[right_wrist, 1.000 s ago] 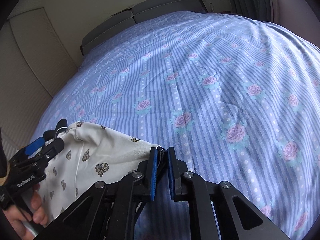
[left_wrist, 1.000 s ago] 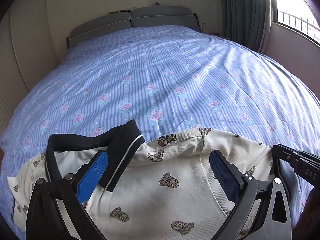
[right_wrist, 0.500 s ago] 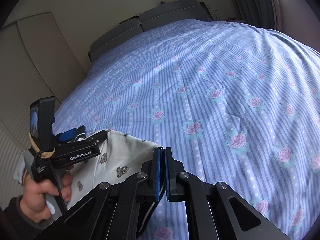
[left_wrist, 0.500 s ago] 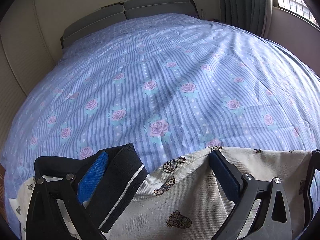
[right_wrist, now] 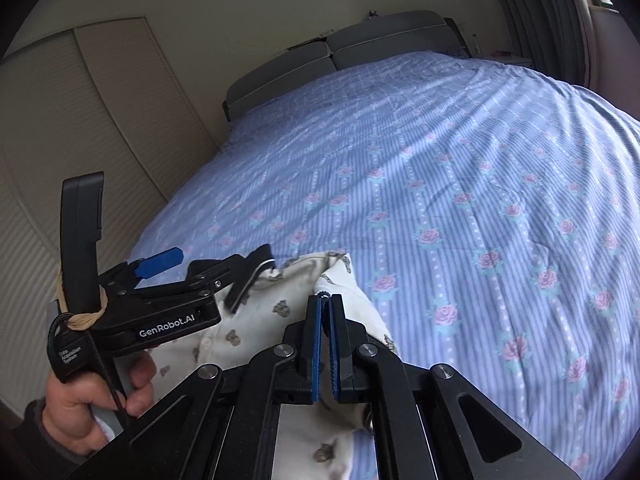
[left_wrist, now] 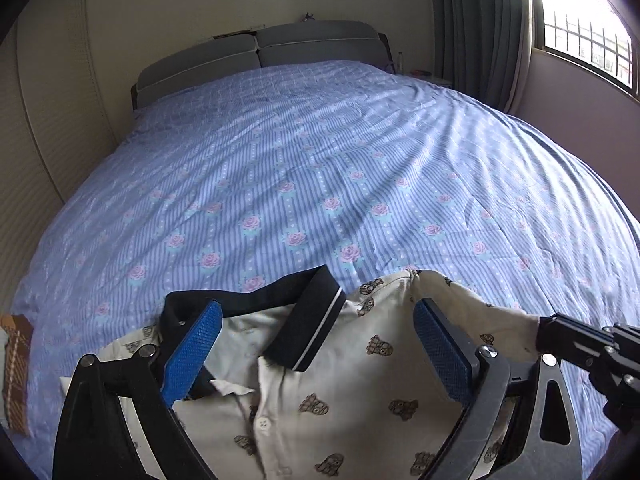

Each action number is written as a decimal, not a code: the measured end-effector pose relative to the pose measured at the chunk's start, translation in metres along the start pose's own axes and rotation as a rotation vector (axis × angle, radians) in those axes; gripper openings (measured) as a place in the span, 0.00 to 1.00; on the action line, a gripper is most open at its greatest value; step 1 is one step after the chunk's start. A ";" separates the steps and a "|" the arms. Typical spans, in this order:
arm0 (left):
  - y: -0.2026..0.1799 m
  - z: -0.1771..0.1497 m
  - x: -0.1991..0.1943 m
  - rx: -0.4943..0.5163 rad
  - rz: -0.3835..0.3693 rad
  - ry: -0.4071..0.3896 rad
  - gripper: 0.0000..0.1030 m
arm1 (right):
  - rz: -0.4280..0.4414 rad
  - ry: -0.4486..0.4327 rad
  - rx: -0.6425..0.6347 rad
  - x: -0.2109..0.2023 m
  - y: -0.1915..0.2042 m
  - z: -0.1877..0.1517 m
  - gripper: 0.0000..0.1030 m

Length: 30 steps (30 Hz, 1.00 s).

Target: Fold small clothes

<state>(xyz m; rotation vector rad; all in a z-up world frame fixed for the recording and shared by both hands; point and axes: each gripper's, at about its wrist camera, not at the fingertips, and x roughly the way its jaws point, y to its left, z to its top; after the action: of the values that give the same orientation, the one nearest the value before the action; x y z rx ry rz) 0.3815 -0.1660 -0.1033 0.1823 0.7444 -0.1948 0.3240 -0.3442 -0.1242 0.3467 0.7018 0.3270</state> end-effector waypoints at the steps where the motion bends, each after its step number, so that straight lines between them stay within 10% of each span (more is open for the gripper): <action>1: 0.007 -0.002 -0.006 -0.010 0.004 -0.002 0.95 | 0.008 0.008 -0.011 0.004 0.010 -0.003 0.04; 25: 0.069 -0.036 -0.018 -0.062 0.035 0.022 0.95 | 0.092 0.161 0.151 0.118 0.057 -0.034 0.05; 30: 0.057 -0.042 -0.019 -0.038 -0.032 0.031 0.95 | 0.064 0.116 0.143 0.081 0.046 -0.042 0.39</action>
<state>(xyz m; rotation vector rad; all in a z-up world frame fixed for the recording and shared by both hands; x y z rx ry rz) 0.3546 -0.0993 -0.1152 0.1380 0.7814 -0.2085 0.3457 -0.2625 -0.1807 0.4900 0.8310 0.3609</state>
